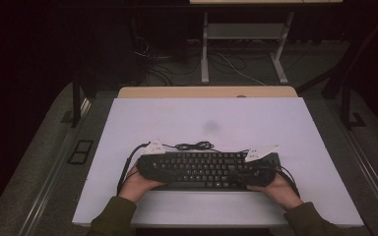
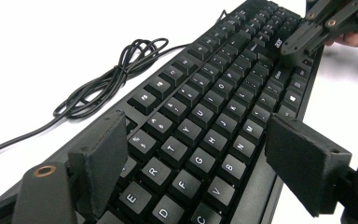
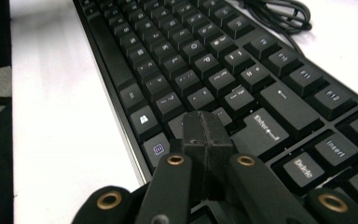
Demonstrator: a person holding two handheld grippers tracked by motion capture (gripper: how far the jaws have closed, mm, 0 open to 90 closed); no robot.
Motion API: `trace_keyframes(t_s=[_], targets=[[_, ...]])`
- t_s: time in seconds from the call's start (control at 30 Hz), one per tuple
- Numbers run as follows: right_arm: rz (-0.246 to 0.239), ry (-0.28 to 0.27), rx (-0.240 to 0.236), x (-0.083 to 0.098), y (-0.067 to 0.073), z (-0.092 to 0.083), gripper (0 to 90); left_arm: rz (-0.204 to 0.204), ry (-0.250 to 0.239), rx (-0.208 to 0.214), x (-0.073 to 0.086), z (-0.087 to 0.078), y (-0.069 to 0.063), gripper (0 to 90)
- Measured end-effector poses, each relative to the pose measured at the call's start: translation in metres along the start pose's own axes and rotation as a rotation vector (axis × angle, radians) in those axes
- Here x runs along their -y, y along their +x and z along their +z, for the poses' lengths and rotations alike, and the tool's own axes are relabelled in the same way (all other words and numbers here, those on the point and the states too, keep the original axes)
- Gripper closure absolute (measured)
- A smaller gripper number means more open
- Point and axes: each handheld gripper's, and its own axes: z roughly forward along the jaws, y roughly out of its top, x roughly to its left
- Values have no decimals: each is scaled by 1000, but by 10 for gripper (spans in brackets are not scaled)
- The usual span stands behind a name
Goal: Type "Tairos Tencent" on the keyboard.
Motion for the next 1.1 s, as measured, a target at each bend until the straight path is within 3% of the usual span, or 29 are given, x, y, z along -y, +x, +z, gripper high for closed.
trace_keyframes(t_s=[0.37, 0.47, 0.63, 0.83, 0.97, 1.1], targets=[[-12, 19, 13, 0, 1, 3, 892, 2, -11, -10, -1, -1, 1, 234], [-11, 18, 12, 0, 1, 4, 892, 6, -15, -21, -1, -1, 3, 321], [-9, 16, 9, -1, 0, 4, 892, 6, -7, -17, 0, 1, 6, 577], [-7, 17, 10, -1, 0, 5, 892, 19, 29, -15, 0, 8, 7, 815], [-5, 17, 10, -1, 0, 5, 892, 32, 50, -14, -2, 12, 8, 887], [-6, 18, 9, -1, 0, 5, 892, 47, 72, -21, -2, 16, 7, 888]])
